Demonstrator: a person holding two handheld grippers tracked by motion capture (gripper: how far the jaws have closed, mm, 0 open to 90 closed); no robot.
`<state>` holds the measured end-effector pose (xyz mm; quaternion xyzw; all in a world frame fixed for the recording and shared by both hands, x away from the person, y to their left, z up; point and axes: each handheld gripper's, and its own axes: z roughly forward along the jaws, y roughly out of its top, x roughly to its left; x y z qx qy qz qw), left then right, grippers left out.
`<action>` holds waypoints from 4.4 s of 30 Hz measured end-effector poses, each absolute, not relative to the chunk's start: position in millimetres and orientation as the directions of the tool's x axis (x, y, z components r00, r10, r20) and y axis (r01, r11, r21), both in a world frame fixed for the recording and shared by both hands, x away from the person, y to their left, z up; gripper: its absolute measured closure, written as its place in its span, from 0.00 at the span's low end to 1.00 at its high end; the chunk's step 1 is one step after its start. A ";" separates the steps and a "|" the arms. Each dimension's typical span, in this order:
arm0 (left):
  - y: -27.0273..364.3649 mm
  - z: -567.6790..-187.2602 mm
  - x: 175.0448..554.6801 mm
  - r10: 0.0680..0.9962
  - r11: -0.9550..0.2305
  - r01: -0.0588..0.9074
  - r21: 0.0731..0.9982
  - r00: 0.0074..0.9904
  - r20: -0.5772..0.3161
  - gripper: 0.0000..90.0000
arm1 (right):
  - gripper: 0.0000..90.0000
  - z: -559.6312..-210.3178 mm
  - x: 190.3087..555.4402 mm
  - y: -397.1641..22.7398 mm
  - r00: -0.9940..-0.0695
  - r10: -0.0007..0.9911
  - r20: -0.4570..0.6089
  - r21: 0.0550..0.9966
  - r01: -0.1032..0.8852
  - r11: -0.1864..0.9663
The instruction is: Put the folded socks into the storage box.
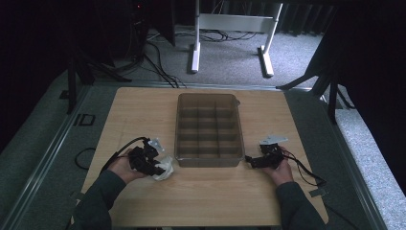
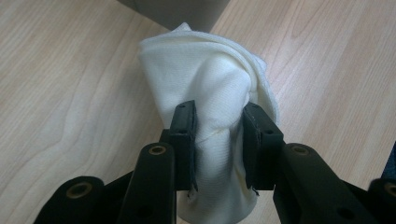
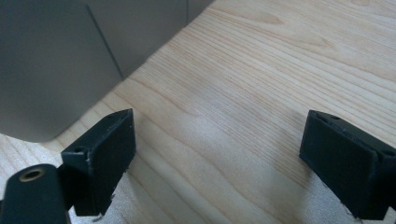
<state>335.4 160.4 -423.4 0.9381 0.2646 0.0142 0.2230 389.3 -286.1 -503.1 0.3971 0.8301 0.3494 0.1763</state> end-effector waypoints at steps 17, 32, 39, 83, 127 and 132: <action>168.3 -403.9 338.5 0.499 -0.757 0.472 0.452 0.864 -0.068 0.77 | 0.11 -503.1 389.3 -286.2 -0.623 0.782 -0.015 0.720 0.536 0.441; 172.8 -390.0 339.4 0.485 -0.761 0.449 0.468 0.873 -0.049 0.77 | 0.12 -503.1 389.3 -286.1 -0.623 0.782 -0.015 0.720 0.536 0.440; 176.3 -384.7 339.5 0.486 -0.756 0.446 0.479 0.873 -0.046 0.77 | 0.11 -503.1 389.3 -286.2 -0.623 0.782 -0.015 0.720 0.536 0.441; 166.0 -365.6 348.1 0.432 -0.783 0.383 0.489 0.902 -0.014 0.76 | 0.11 -503.1 389.3 -286.1 -0.623 0.782 -0.015 0.720 0.536 0.441; 141.6 -363.5 361.1 0.381 -0.799 0.336 0.499 0.925 -0.013 0.76 | 0.11 -503.1 389.3 -286.0 -0.621 0.783 -0.013 0.721 0.537 0.438; 138.6 -363.2 362.5 0.374 -0.804 0.331 0.494 0.927 -0.013 0.77 | 0.11 -503.1 389.2 -286.0 -0.621 0.784 -0.013 0.721 0.537 0.438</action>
